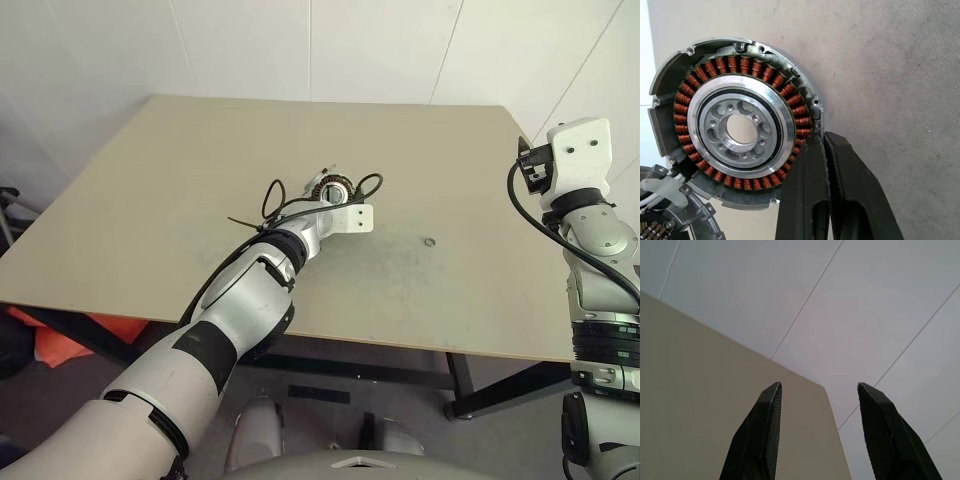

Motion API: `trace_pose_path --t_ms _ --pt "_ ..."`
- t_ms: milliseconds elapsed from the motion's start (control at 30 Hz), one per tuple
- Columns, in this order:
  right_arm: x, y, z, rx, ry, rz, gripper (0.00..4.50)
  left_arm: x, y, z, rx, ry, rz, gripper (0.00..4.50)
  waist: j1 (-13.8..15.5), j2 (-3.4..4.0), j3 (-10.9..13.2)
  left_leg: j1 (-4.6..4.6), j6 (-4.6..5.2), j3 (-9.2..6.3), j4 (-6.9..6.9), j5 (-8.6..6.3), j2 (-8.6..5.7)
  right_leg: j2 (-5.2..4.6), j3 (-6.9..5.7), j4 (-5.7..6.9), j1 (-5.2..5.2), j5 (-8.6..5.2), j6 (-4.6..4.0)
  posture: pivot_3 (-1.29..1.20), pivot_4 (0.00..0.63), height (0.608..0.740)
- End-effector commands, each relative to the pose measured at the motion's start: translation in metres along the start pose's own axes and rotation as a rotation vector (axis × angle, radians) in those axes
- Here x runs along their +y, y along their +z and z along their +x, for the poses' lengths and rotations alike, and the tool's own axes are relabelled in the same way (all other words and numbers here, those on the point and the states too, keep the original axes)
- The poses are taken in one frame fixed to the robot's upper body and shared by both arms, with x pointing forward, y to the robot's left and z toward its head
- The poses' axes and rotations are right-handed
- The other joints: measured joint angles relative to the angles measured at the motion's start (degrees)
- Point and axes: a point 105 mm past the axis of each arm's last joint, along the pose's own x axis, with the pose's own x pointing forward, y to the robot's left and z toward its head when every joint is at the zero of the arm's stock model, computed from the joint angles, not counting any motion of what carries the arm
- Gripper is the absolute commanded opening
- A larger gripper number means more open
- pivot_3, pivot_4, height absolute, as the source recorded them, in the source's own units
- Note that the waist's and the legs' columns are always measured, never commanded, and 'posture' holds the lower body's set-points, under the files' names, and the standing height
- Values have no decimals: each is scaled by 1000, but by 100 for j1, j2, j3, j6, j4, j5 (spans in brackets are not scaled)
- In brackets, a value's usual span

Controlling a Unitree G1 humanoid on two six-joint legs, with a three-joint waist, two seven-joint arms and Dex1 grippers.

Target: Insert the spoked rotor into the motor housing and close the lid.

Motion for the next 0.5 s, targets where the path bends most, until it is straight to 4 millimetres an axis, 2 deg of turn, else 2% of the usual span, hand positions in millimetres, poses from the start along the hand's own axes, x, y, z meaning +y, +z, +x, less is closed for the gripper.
trace_pose_path --t_ms 33,333,500 --pt "-8 15 5 -53 -22 -18 2661 13 24 -5 -70 29 56 42 4 0 0 -2 2 0 0 0 -2 -3 -1 0 0 0 1 0 0 740" --pt "-4 13 11 -55 -9 -13 2661 20 50 -10 -162 36 88 42 1 0 2 -12 35 -2 0 -2 -41 -36 -1 -3 -1 -4 6 0 0 740" --pt "-2 13 13 -58 -4 -17 2661 22 72 -16 -242 23 97 42 -5 0 3 -15 42 -1 0 -1 -43 -39 -1 -2 -6 -4 8 0 0 740"
